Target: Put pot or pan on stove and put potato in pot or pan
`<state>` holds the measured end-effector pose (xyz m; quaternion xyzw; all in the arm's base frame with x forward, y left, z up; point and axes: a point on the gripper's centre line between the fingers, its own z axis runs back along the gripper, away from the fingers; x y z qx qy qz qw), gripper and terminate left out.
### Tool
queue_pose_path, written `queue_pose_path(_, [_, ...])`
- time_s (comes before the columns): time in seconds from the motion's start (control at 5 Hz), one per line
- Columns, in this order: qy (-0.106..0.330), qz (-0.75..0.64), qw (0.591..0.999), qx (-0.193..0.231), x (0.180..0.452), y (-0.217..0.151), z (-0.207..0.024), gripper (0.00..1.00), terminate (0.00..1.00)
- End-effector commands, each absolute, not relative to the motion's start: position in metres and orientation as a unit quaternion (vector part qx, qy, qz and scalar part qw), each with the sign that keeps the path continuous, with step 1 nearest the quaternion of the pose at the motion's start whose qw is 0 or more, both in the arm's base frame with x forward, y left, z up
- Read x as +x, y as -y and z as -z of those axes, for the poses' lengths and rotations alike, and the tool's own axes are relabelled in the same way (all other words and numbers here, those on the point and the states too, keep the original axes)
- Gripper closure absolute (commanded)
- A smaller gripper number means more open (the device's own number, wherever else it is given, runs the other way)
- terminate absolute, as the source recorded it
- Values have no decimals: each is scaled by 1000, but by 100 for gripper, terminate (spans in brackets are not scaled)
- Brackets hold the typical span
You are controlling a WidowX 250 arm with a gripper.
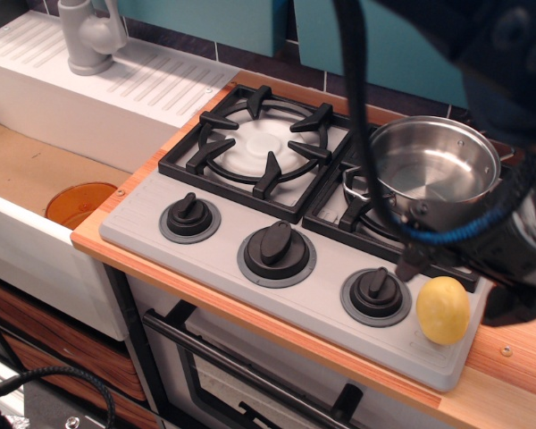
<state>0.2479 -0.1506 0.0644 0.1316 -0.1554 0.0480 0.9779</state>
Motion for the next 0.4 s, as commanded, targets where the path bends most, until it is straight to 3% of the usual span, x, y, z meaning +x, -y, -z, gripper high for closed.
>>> queue_pose_path(0.0, [181,-57,975,118,253,164,-58,0,0])
queue_pose_path(0.2, [192,-56,973,117,259,165,-49,0,0])
